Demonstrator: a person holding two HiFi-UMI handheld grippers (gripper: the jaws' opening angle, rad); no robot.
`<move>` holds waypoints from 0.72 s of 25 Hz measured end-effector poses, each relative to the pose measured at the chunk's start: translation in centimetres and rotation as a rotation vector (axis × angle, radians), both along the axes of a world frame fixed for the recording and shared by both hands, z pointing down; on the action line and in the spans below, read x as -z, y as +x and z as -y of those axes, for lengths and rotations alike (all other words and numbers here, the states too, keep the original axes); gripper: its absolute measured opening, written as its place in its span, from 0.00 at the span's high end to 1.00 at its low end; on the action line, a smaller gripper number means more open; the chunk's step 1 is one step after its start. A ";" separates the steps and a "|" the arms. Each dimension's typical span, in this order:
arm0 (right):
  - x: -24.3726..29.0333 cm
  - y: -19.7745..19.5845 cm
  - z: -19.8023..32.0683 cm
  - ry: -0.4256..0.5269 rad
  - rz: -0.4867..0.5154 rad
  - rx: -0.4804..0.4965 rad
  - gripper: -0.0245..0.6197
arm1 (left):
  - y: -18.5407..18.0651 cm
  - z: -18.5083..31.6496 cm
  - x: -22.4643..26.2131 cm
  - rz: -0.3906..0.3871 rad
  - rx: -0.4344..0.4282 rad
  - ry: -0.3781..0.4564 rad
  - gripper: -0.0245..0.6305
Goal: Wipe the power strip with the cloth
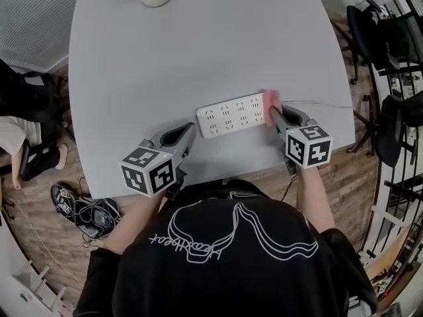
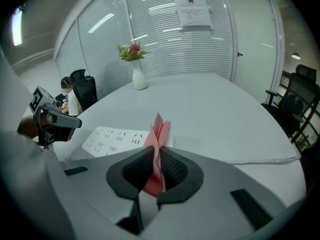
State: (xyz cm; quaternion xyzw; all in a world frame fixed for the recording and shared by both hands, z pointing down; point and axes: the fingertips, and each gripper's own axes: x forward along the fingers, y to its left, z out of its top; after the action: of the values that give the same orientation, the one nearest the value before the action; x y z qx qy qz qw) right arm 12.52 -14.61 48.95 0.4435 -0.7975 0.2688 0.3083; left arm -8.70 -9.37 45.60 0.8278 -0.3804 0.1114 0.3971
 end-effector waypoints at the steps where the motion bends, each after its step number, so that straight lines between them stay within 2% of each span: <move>1: 0.0 0.4 0.1 0.000 -0.002 -0.006 0.90 | 0.1 0.0 0.0 0.000 0.001 0.000 0.94; 8: 0.1 2.8 0.5 0.014 -0.020 -0.024 0.90 | 0.6 -0.5 -0.1 0.017 0.018 -0.006 0.94; 12: 0.9 3.3 0.7 0.063 0.006 -0.047 0.90 | 1.0 -0.7 0.5 0.028 0.033 0.007 0.94; 14: 2.2 3.4 0.4 0.105 0.046 -0.049 0.90 | 1.4 -0.9 1.3 0.032 0.039 0.023 0.94; 18: 6.2 3.0 -1.2 0.214 0.190 -0.028 0.90 | 1.9 -1.5 3.6 0.035 0.072 0.069 0.94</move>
State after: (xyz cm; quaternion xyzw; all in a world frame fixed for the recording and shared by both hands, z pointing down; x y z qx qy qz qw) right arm 15.47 -13.44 42.77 0.4576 -0.8408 0.2274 0.1787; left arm -6.77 -7.91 42.03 0.8247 -0.4207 0.0982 0.3651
